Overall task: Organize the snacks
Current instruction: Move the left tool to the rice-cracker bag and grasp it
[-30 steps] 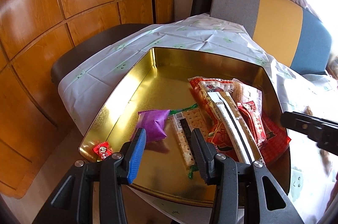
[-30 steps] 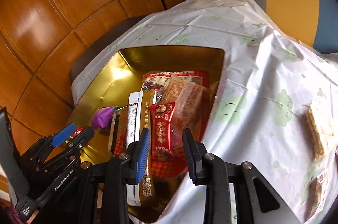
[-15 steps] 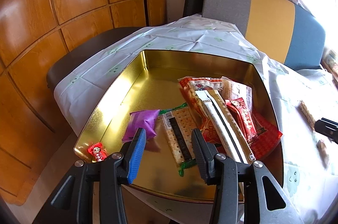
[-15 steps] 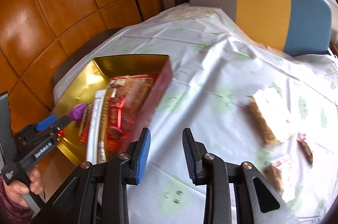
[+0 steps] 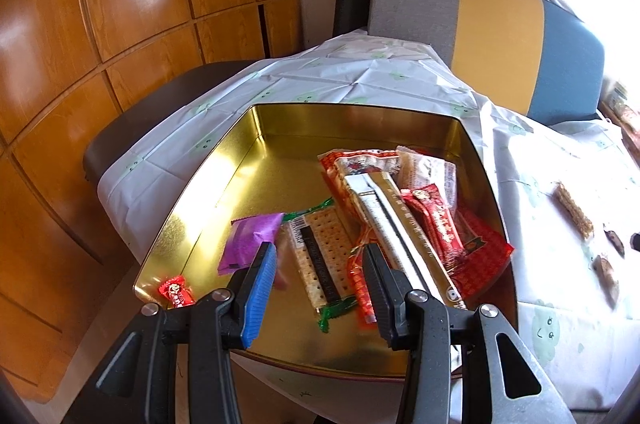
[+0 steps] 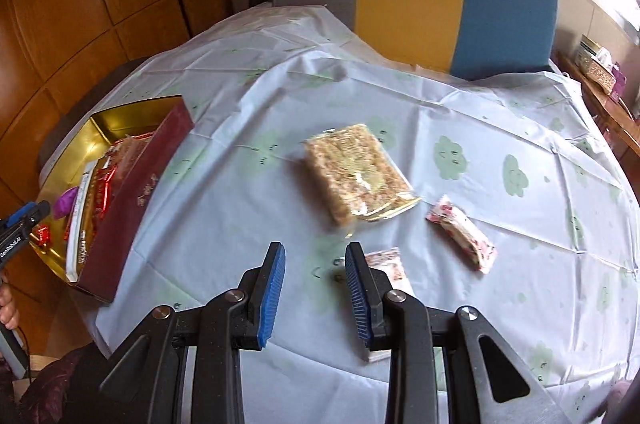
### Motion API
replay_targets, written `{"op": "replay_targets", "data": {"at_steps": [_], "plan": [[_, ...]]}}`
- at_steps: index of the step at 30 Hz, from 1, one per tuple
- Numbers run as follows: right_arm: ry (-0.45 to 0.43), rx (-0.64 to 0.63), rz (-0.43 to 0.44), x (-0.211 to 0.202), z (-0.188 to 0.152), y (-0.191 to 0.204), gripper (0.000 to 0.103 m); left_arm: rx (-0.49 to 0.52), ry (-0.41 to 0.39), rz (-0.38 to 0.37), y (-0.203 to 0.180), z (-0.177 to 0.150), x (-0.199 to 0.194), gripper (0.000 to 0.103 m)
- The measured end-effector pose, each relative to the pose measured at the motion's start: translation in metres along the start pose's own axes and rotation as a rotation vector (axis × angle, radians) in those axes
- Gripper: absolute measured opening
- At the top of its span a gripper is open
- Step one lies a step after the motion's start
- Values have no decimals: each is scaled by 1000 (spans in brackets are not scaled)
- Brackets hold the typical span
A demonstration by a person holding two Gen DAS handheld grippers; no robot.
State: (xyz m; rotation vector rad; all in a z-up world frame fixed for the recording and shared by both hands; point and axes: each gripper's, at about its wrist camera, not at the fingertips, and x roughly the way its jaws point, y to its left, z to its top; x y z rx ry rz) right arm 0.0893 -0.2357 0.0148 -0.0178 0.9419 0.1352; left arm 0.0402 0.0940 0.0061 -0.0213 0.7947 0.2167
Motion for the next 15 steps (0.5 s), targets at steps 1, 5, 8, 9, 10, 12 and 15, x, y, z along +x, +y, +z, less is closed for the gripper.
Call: {"op": "replay_targets", "data": {"at_steps": [1,5,8,9,10,12,15], "plan": [[-1,8,-13,-2,-1,-8,31,5,-3,-1,-1,0,-1,46],[-6,33,-73,-8,-3,-39,33,28,-19,-6,-9,3,-6,46],[-10,69,-121,-9,-5,-64,33,50,-34,-10,-16,5,-11,46],[-12,92,-135,-9,-6,-74,33,59,-39,-11,-19,5,-12,46],[-15,124,-145,-8,-8,-83,33,69,-42,-13,-23,6,-14,46],[-7,202,-152,-8,-11,-102,33,87,-47,-19,-29,8,-16,46],[-12,284,-147,-11,-11,-118,33,116,-49,-43,-42,10,-19,46]]}}
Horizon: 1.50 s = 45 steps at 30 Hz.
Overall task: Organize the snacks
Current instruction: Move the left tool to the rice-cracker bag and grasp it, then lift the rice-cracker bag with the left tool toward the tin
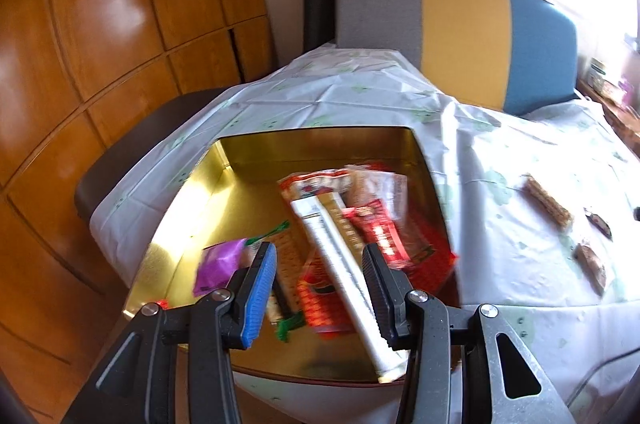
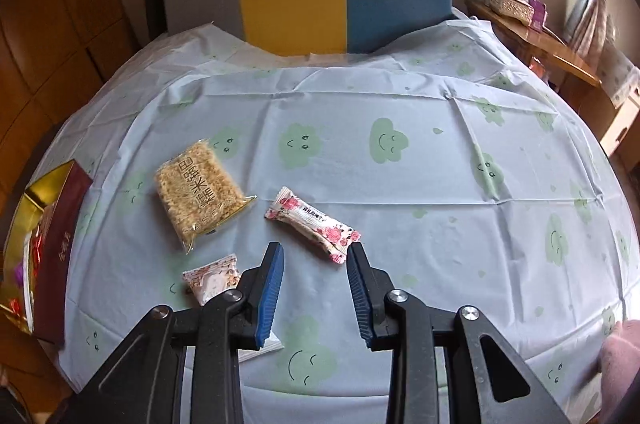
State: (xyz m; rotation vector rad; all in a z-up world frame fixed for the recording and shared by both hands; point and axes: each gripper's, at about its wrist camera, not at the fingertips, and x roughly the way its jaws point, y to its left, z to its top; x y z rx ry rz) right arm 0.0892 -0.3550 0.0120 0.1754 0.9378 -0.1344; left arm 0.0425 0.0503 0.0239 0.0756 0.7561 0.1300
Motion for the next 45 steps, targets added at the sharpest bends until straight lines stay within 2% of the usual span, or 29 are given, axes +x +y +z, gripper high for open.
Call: {"op": "replay_targets", "data": {"at_steps": [6,11,15,19,22,25,30,34,36,40,45], "plan": [[52,105,-19,8,0,-19,33,82,-3,-98,-42,10,-5,46],[61,169,-21,8,0,-30,33,127,68,-228,-87,24,5,46],[71,198,-9,8,-1,-34,33,123,143,-318,-125,36,20,46],[79,194,-2,9,-1,-33,33,126,191,-359,-161,46,38,47],[73,188,4,8,0,-31,33,127,253,-389,-190,50,57,61],[72,193,18,7,0,-31,35,74,330,-447,-212,55,76,78],[68,216,45,5,1,-34,36,-13,426,-466,-245,73,109,81],[69,228,71,4,2,-34,36,-63,476,-438,-267,85,135,89],[68,234,81,4,2,-34,36,-86,511,-424,-275,88,147,89],[71,247,103,4,2,-35,36,-74,528,-356,-290,95,162,92],[82,262,126,7,2,-36,37,16,509,-297,-308,98,171,94]]}}
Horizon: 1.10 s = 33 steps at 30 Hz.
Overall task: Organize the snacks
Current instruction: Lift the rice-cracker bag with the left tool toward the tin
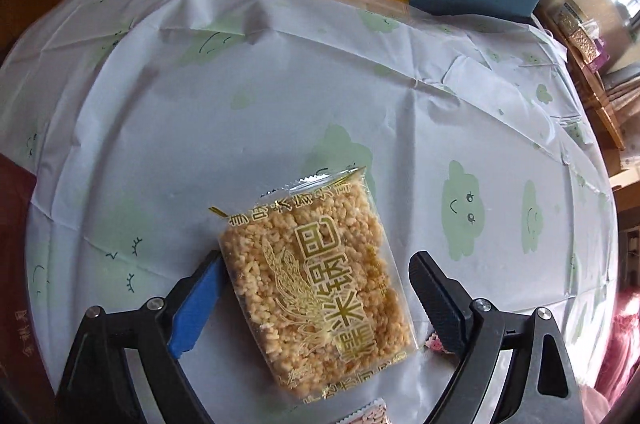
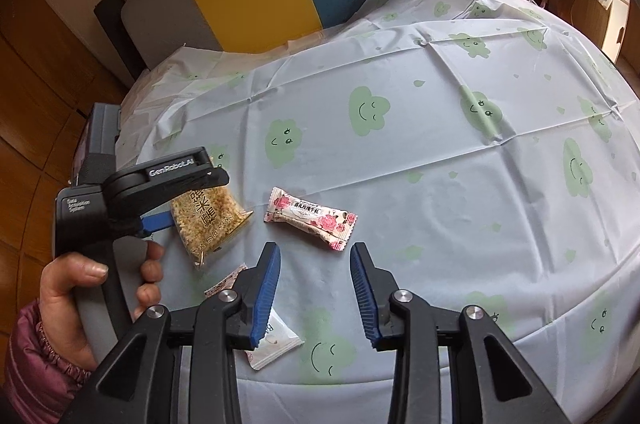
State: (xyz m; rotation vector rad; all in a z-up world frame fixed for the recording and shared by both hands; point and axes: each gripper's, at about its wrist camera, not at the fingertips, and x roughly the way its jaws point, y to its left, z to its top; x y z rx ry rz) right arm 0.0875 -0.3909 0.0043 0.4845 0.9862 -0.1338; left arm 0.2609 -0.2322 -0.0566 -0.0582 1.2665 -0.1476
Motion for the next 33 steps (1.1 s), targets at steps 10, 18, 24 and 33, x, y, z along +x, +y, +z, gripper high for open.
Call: {"op": "replay_targets", "data": {"at_steps": [10,18,24,33], "plan": [[2,12,-15,1,0,-3,37,227,-112,67,2,-27,-9,85],[9,11,-61,4,0,-6,37,240,-146,50,56,-67,-31,82],[12,8,-86,6,0,-8,37,311,-162,27,79,-110,-46,82],[23,27,-117,8,-1,-15,37,392,-236,-2,80,-158,-57,83]]}}
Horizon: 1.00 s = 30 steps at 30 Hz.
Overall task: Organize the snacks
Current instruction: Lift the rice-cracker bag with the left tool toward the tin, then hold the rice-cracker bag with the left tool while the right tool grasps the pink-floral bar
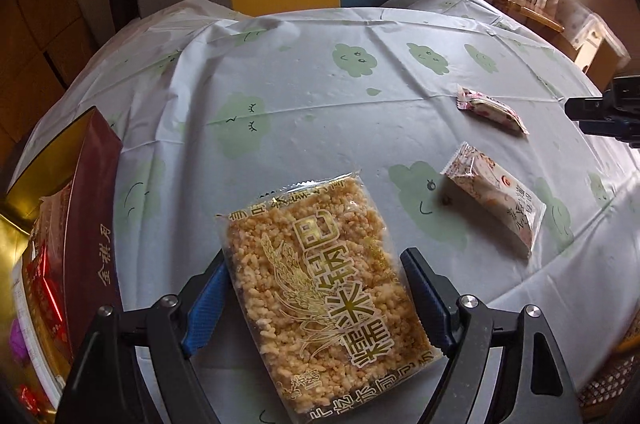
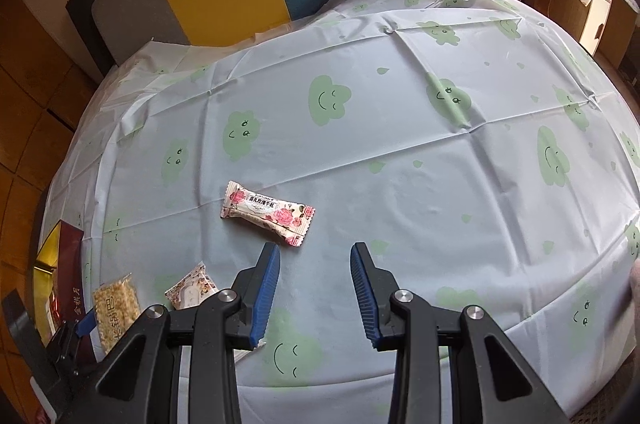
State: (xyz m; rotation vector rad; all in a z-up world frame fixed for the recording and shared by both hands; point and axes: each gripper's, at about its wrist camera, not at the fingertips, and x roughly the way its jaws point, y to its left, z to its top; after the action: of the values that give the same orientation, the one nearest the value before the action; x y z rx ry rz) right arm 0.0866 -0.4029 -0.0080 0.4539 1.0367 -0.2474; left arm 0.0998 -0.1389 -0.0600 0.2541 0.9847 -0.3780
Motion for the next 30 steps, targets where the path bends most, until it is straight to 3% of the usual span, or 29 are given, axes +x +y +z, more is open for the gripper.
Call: {"op": "replay_targets", "data": {"at_steps": [17,30], "plan": [[86,7,-68,22,-8,-4,37,-8,-192,22,-3,-20,2,86],[143,-126,-72,41,-23,25,37,-23,-216,7,0,-24,2,86]]}}
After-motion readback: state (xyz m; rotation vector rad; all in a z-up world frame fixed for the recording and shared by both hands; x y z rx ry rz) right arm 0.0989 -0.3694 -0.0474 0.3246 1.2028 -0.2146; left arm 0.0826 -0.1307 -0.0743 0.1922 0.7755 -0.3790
